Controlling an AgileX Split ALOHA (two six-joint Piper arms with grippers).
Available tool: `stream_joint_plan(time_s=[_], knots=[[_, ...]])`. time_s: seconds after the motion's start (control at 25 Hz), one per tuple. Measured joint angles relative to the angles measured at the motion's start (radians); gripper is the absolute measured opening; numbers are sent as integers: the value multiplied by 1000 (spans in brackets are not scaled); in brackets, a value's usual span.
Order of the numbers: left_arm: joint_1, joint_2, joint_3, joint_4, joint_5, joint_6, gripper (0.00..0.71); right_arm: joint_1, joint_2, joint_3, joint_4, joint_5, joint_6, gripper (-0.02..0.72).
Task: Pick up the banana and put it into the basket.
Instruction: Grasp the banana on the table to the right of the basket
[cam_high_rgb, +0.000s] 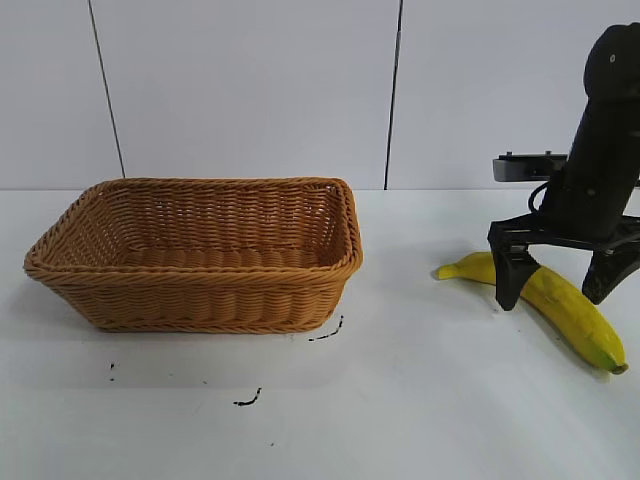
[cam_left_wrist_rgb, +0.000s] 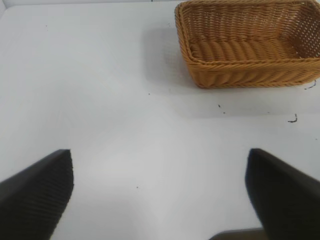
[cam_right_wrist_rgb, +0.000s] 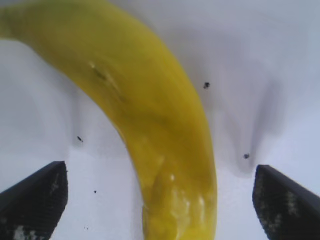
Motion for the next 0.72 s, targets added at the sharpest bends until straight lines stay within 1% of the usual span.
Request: stream_joint_plan(time_s=[0.16,0.2,0.24,0.28,0.32,0.36,0.4,0.44,0.56,0.72], knots=[[0,0,0,0,0,0,693,0,20,0,-7,14,4,689],[0,0,0,0,0,0,693,0,20,0,-7,20,4,676],[0,0,0,0,0,0,693,0,20,0,-7,22,7,646],[0,0,0,0,0,0,693,0,20,0,-11,23,11,585],[0,0,0,0,0,0,693,0,20,0,-17,25,17,491],[0,0,0,0,0,0,693,0,20,0,-27,30,27,368],[0,0,0,0,0,0,693,0,20,0,-36,39,43,274],[0,0,0,0,0,0,693,0,20,0,-53,47,48,300],[0,0,0,0,0,0,693,0,10,0,-76,74,60,291],[0,0,0,0,0,0,693,0,-32,-14,-82,103,61,291]])
